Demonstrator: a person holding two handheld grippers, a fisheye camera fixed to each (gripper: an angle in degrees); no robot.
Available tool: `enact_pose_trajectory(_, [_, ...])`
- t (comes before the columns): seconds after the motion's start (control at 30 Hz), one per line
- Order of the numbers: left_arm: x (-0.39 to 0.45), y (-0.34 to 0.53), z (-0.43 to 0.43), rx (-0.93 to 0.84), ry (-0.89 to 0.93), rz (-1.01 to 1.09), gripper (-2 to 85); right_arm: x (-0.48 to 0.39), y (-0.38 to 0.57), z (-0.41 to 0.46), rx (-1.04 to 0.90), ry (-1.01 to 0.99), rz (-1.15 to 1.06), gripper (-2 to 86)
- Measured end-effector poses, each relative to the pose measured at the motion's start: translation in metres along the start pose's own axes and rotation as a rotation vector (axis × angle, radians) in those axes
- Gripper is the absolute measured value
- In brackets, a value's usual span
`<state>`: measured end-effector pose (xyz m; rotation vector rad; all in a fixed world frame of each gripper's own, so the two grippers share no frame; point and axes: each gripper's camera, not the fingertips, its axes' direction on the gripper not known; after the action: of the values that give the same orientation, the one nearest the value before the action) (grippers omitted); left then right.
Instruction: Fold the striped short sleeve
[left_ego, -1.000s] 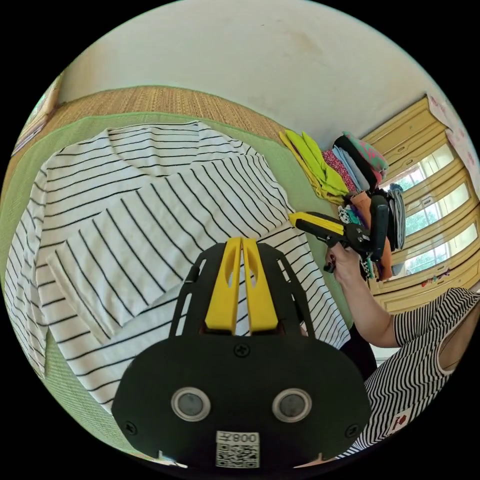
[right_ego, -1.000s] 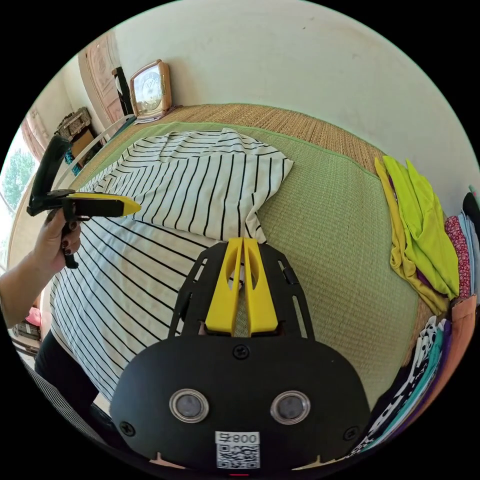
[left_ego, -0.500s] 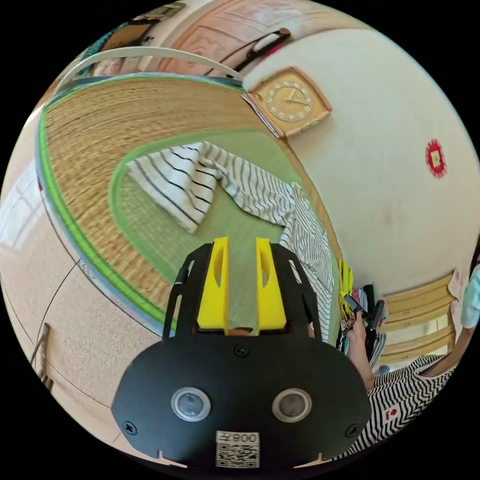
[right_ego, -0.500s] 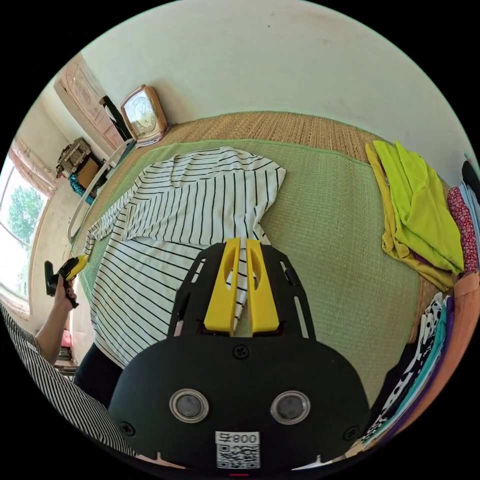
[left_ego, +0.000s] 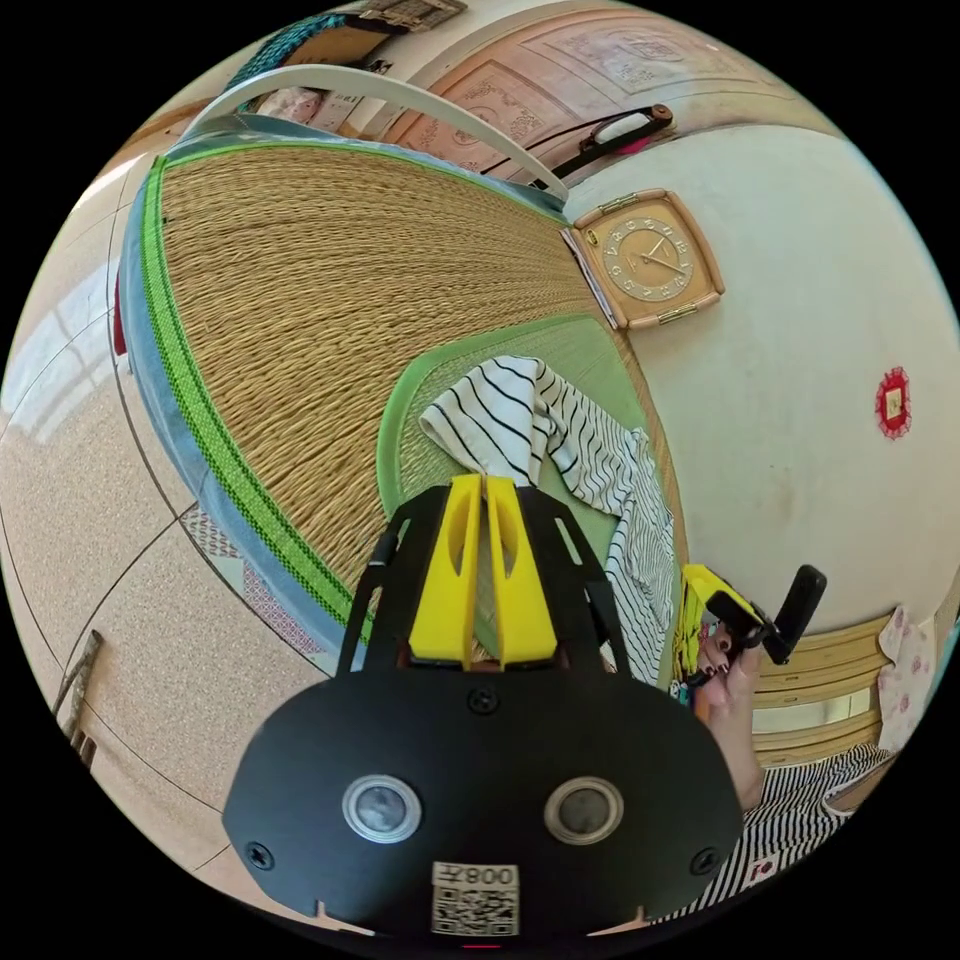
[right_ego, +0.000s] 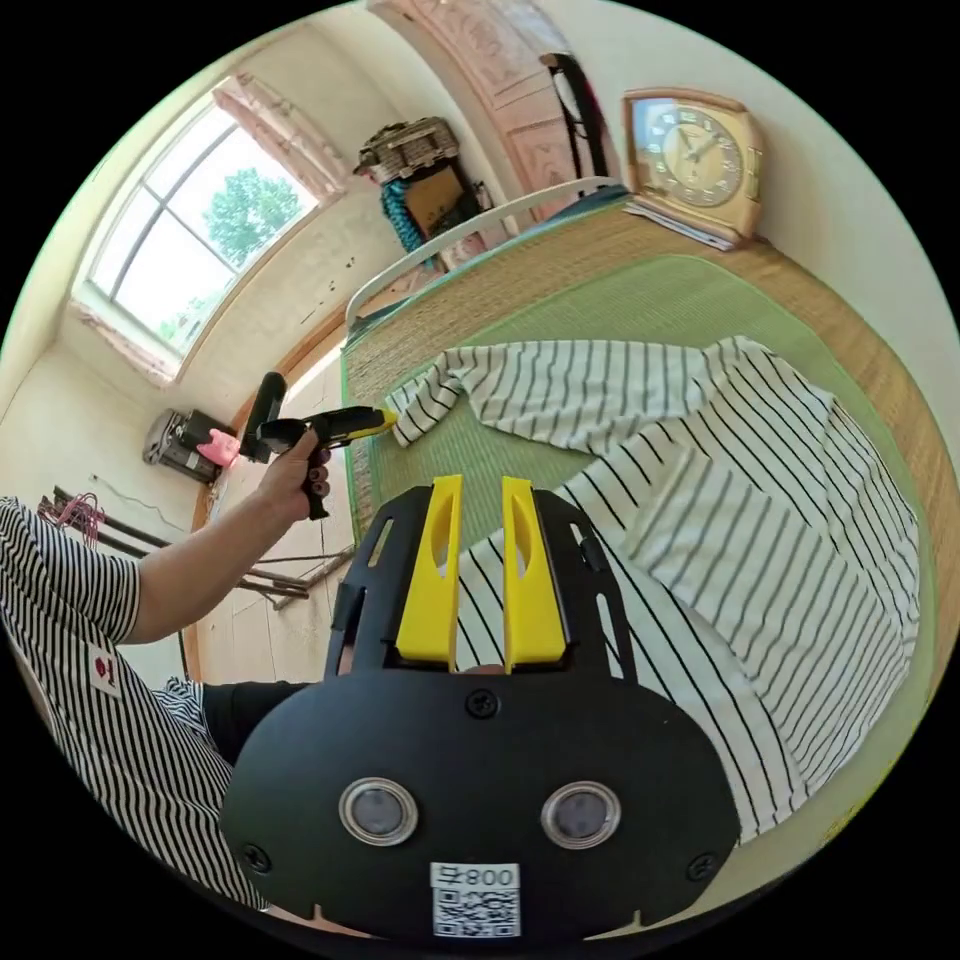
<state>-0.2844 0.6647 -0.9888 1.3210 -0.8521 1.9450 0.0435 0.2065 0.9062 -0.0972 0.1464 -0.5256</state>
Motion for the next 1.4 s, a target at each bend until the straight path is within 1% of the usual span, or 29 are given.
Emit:
enact_pose_trajectory(0.17, [0.003,0.007,-0.016,0.004,-0.017,0.08,1.6,-0.068,-0.085,0.079,-0.074,-0.003,-0.222,8.1])
enact_pose_trajectory(0.23, [0.003,0.009,-0.02,-0.009,-0.026,0.103,2.0,-0.095,-0.113,0.129,-0.15,0.077,-0.312,8.3])
enact_pose_trajectory(0.27, [0.003,0.011,-0.022,-0.011,-0.036,0.113,2.3,-0.099,-0.118,0.143,-0.177,0.097,-0.32,8.4])
enact_pose_trajectory(0.33, [0.002,0.013,-0.025,-0.021,-0.043,0.126,2.7,-0.106,-0.13,0.195,-0.294,0.097,-0.345,8.8])
enact_pose_trajectory(0.43, [-0.001,0.019,-0.027,-0.049,-0.048,0.144,3.5,-0.105,-0.132,0.235,-0.357,0.115,-0.347,8.8])
enact_pose_trajectory(0.57, [-0.003,0.031,-0.036,-0.047,-0.031,0.163,4.9,-0.098,-0.132,0.251,-0.362,0.158,-0.341,6.9])
enact_pose_trajectory(0.63, [-0.003,0.036,-0.04,-0.042,-0.035,0.165,5.3,-0.095,-0.131,0.252,-0.359,0.182,-0.354,3.9])
enact_pose_trajectory(0.67, [-0.003,0.041,-0.042,-0.039,-0.027,0.171,5.7,-0.094,-0.132,0.251,-0.357,0.181,-0.354,3.2])
enact_pose_trajectory(0.77, [0.0,0.05,-0.046,-0.035,-0.014,0.178,7.1,-0.07,-0.139,0.237,-0.331,0.091,-0.274,1.7])
enact_pose_trajectory(0.83, [0.001,0.053,-0.045,-0.032,-0.016,0.18,8.4,-0.037,-0.145,0.208,-0.263,-0.068,-0.169,1.2])
enact_pose_trajectory(0.93, [0.007,0.054,-0.041,-0.017,0.045,0.193,10.0,0.0,-0.147,0.172,-0.177,-0.239,-0.065,1.1])
enact_pose_trajectory(0.97, [0.013,0.054,-0.039,-0.006,0.075,0.208,10.4,0.005,-0.147,0.166,-0.164,-0.245,-0.054,1.0])
enact_pose_trajectory(1.1, [0.036,0.052,-0.03,-0.001,0.09,0.257,9.6,0.018,-0.15,0.131,-0.116,-0.253,-0.042,0.9])
enact_pose_trajectory(1.17, [0.051,0.053,-0.028,0.012,0.087,0.286,5.8,0.028,-0.153,0.116,-0.091,-0.281,-0.018,0.9])
enact_pose_trajectory(1.27, [0.073,0.054,-0.034,0.063,0.088,0.325,3.2,0.051,-0.159,0.077,-0.024,-0.336,0.03,1.0])
enact_pose_trajectory(1.4, [0.112,0.051,-0.038,0.116,0.135,0.419,2.4,0.089,-0.165,-0.006,0.105,-0.397,0.072,0.9])
